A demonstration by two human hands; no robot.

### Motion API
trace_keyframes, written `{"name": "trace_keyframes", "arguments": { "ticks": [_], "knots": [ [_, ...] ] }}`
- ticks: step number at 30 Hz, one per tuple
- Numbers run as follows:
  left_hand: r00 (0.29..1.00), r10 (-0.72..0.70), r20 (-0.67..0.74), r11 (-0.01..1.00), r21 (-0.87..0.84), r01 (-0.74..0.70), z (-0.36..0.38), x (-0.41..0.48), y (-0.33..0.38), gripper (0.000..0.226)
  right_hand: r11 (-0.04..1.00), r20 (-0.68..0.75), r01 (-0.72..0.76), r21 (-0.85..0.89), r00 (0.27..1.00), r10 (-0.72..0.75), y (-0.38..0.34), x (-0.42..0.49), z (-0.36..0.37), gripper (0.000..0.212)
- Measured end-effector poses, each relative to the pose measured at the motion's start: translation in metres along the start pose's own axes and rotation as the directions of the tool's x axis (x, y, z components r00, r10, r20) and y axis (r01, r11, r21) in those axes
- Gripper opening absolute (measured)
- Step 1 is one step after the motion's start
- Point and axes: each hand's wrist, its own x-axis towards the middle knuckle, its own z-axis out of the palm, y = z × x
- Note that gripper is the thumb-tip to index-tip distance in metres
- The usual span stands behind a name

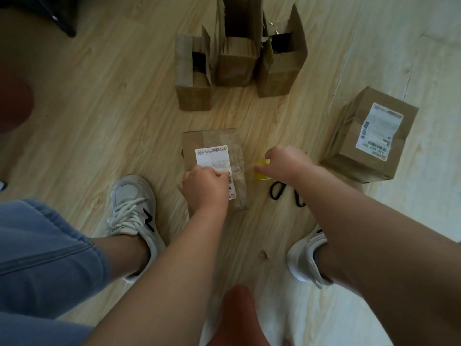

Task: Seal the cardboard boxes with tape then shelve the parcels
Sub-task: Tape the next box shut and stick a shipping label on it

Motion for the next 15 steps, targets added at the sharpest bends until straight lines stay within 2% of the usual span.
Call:
{"name": "trace_keyframes", "arguments": {
  "ticks": [2, 4, 6, 8, 10, 12, 13, 15],
  "knots": [
    [1.0, 0.001, 0.016, 0.998, 0.067, -0.002, -0.002, 0.002, 0.003, 0.03, 1.0, 0.01, -0.009, 0.0, 1.0, 0.009, -0.001, 0.003, 0.004, 0.061],
    [0.999, 0.035, 0.019, 0.997, 0.064, -0.036, -0.006, 0.005, 0.004, 0.025, 1.0, 0.014, -0.029, -0.008, 0.999, 0.029, -0.005, 0.005, 0.008, 0.063],
    [0.975, 0.221, 0.007, 0.975, 0.039, -0.221, -0.005, 0.006, 0.002, 0.013, 0.999, 0.014, -0.051, -0.001, 0.999, 0.051, -0.008, 0.006, 0.012, 0.063],
    [0.858, 0.513, -0.007, 0.854, 0.103, -0.509, -0.001, 0.006, -0.005, 0.019, 0.997, 0.012, -0.065, 0.028, 0.998, 0.065, -0.01, 0.007, 0.015, 0.064],
    [0.745, 0.667, -0.009, 0.735, 0.174, -0.656, 0.008, 0.006, -0.016, 0.035, 0.996, 0.009, -0.076, 0.054, 0.997, 0.076, -0.009, 0.006, 0.016, 0.066],
    [0.678, 0.735, 0.013, 0.648, 0.284, -0.707, 0.015, 0.0, -0.029, 0.039, 0.993, 0.015, -0.089, 0.079, 0.996, 0.088, -0.009, 0.007, 0.018, 0.068],
    [0.675, 0.737, 0.036, 0.629, 0.329, -0.704, 0.018, -0.005, -0.032, 0.044, 0.991, 0.022, -0.096, 0.094, 0.995, 0.094, -0.009, 0.007, 0.018, 0.068],
    [0.712, 0.693, 0.113, 0.644, 0.346, -0.682, 0.019, -0.012, -0.034, 0.058, 0.987, 0.033, -0.107, 0.122, 0.994, 0.104, -0.009, 0.007, 0.019, 0.068]
  ]
}}
